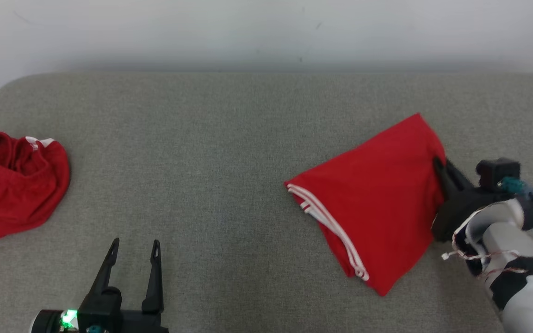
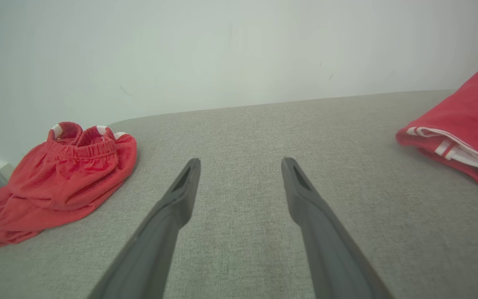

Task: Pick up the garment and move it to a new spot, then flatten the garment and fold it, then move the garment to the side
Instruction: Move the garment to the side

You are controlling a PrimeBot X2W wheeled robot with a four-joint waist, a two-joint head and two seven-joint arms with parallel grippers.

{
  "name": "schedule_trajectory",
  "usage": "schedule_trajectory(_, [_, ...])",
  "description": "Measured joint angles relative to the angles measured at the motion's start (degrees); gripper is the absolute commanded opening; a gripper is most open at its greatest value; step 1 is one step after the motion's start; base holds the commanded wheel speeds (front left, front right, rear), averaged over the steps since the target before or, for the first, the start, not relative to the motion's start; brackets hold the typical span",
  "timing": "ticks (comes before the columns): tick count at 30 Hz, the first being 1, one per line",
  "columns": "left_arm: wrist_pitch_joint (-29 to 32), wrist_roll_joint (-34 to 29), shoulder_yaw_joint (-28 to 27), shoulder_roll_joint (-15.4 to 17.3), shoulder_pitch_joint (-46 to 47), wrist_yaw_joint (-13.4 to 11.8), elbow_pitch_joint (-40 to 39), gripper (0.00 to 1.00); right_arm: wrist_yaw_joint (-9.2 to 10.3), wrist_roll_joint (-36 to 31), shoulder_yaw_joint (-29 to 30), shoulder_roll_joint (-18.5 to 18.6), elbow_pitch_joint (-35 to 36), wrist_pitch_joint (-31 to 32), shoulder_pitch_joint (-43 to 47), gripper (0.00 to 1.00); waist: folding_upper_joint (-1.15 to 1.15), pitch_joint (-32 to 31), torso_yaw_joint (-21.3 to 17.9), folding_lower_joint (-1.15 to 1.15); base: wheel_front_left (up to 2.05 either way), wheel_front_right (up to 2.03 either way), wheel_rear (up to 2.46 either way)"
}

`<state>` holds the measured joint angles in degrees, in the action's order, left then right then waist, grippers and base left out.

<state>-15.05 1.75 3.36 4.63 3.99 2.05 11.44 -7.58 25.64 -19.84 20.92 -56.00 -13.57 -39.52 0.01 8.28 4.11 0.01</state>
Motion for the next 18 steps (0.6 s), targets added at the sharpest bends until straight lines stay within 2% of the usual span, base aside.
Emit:
schedule_trajectory(5, [0.0,-0.16,0.54,-0.22,3.09,-0.02,-1.71,1.0,0.0,0.18,-0.6,5.17,-1.27,-0.15,-6.34,0.0,0.0,4.29,-0.14,0.0,0.0,0.0,0.0])
schedule_trajectory(6, [0.0,-0.16,0.54,-0.22,3.09,-0.02,-1.71,1.0,0.0,0.18,-0.6,5.17,-1.27,-0.15,-6.34,0.0,0.0,4.29,-0.14,0.0,0.0,0.0,0.0])
schedule_trajectory(14, [0.0,-0.74,1.91,-0.54,7.62,0.02,-5.8,1.0,0.0,1.68,0.31,12.87,-3.2,-0.67,-15.11,0.0,0.01,11.96,-1.41,0.0,0.0,0.0,0.0])
schedule_trajectory(18, [0.0,-1.52,2.61,-0.55,9.44,0.03,-8.15,1.0,0.0,1.66,1.13,15.56,-4.12,-1.08,-17.97,0.0,0.01,15.72,-2.49,0.0,0.0,0.0,0.0])
